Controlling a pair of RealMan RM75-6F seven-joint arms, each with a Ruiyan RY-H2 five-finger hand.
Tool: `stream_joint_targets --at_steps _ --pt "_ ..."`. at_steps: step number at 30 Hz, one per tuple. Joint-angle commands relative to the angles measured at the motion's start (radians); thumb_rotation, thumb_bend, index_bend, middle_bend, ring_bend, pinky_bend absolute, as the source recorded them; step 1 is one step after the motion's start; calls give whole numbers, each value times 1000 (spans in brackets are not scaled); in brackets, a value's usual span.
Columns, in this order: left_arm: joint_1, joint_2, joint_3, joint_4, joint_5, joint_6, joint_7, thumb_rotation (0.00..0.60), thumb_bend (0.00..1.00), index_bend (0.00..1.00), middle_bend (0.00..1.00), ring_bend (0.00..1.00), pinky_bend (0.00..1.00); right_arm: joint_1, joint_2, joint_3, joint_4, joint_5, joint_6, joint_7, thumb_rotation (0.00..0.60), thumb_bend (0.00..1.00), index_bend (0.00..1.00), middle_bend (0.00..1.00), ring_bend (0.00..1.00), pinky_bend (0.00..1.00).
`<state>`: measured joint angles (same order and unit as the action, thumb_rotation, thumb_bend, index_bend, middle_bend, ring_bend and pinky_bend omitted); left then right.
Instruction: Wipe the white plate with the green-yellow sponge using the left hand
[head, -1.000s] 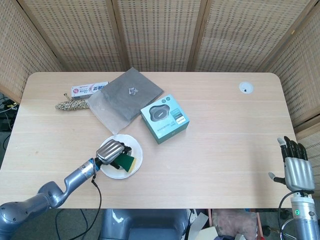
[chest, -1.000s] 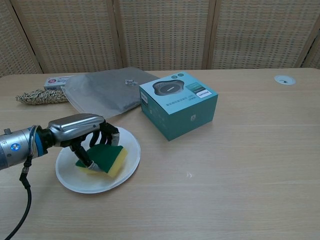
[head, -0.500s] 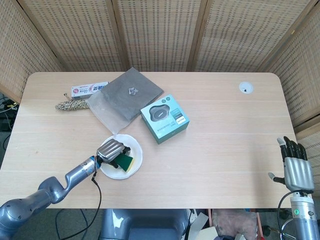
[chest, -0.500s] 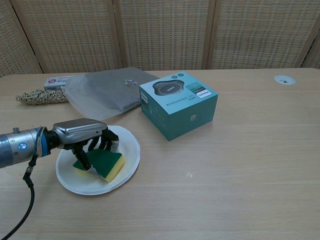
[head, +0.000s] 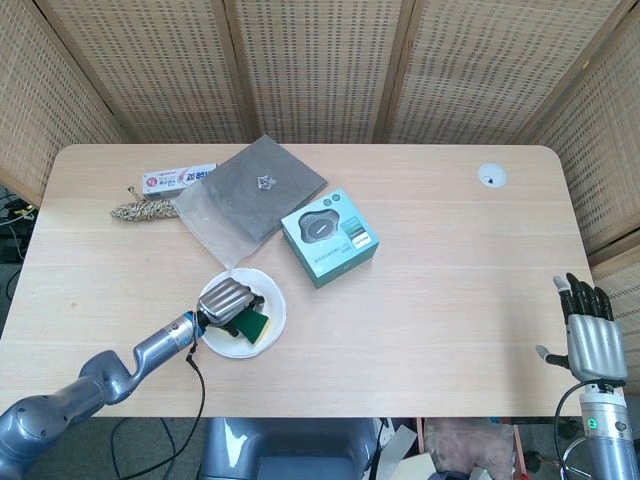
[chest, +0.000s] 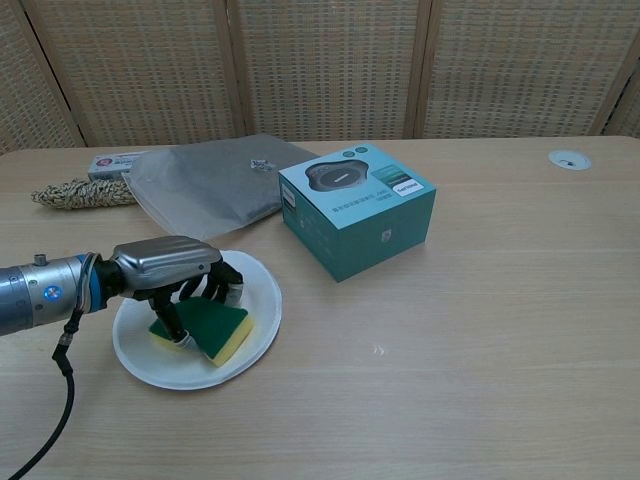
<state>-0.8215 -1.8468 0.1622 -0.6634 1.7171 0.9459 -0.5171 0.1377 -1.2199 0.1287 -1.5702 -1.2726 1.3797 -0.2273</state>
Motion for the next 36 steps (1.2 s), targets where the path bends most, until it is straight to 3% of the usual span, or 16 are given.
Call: stream_joint_targets --at_steps 1,8,14,24,36 --pt "0 26 -11 -21 -1 35 6 600 316 681 638 517 536 0 1 0 -1 -1 0 1 600 0 0 0 0 0" --pt "-6 101 -27 -64 13 112 68 600 316 681 639 517 536 -2 2 -2 -7 -5 5 0 600 0 0 0 0 0" --pt "-15 140 12 -43 76 153 189 600 317 682 639 517 537 -3 2 -4 -12 -8 7 -6 600 0 0 0 0 0" --pt "-54 80 90 109 203 200 354 600 379 693 639 517 539 -1 -1 -4 -11 -4 5 -11 600 0 0 0 0 0" --pt "-87 18 120 180 254 244 383 600 390 703 639 517 539 -1 1 0 -8 3 2 -5 600 0 0 0 0 0"
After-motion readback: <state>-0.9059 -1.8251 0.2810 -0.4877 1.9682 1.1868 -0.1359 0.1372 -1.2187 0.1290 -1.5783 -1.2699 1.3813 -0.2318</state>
